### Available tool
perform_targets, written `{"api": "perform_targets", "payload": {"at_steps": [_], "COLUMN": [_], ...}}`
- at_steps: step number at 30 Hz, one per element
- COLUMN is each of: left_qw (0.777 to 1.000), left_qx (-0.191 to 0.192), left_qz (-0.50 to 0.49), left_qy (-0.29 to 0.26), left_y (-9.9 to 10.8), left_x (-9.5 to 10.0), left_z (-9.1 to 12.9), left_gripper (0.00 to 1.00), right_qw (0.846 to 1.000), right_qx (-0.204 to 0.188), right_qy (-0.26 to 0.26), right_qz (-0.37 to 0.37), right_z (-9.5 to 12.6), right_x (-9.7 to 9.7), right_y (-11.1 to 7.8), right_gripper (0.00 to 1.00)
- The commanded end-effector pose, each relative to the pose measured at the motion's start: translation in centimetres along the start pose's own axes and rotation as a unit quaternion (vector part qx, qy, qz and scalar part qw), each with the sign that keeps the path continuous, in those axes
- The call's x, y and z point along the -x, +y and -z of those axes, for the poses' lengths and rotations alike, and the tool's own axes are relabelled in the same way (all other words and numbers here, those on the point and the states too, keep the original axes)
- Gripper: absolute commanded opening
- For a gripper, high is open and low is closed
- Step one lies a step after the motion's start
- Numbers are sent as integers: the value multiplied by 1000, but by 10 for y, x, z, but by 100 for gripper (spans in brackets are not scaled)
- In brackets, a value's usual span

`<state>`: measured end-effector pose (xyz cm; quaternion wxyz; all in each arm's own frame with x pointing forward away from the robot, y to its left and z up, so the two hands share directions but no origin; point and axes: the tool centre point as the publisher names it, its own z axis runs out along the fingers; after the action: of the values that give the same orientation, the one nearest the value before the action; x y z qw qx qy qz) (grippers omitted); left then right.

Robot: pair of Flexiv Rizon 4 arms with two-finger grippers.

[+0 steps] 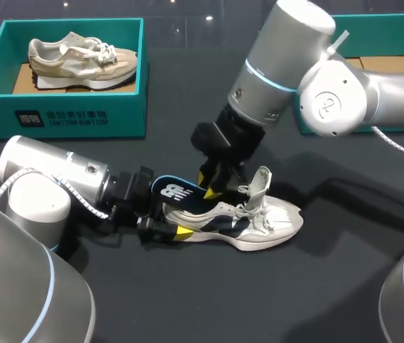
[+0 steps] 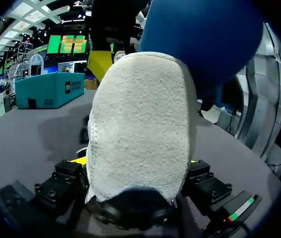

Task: Take the shoe out of the shoebox, open the shoe tongue, remove and reinsert the insole, then place the shoe into the shoebox

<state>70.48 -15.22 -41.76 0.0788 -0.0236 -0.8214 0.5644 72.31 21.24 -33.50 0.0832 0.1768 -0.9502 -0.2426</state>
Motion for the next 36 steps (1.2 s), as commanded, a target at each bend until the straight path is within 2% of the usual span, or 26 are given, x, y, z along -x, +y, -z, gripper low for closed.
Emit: {"api": "perform_targets", "payload": {"at_steps": [1, 6, 11, 17, 22, 28, 36], "left_qw": [1000, 1000, 1000, 1000, 1000, 1000, 1000], "left_qx": [0, 0, 0, 0, 0, 0, 0], "left_qz": [0, 0, 0, 0, 0, 0, 0], "left_qy": [0, 0, 0, 0, 0, 0, 0], "left_y": [1, 1, 1, 1, 1, 1, 1], "left_x": [0, 0, 0, 0, 0, 0, 0], "left_z": [-1, -1, -1, -1, -1, -1, -1], "left_gripper": [0, 0, 0, 0, 0, 0, 0], "right_qw": [1000, 999, 997, 996, 995, 989, 983], "right_qx": [-1, -17, -23, -7, 20, 25, 44], "right_qy": [-12, 1, 6, 23, 40, 58, 63], "right_qz": [-9, -48, -70, -83, -92, -134, -166], "right_z": [5, 8, 11, 13, 13, 11, 10], "right_x": [-10, -9, -8, -5, -5, -6, -8], "right_y": [0, 6, 11, 13, 10, 12, 14], "right_gripper": [31, 28, 30, 30, 38, 31, 36]}}
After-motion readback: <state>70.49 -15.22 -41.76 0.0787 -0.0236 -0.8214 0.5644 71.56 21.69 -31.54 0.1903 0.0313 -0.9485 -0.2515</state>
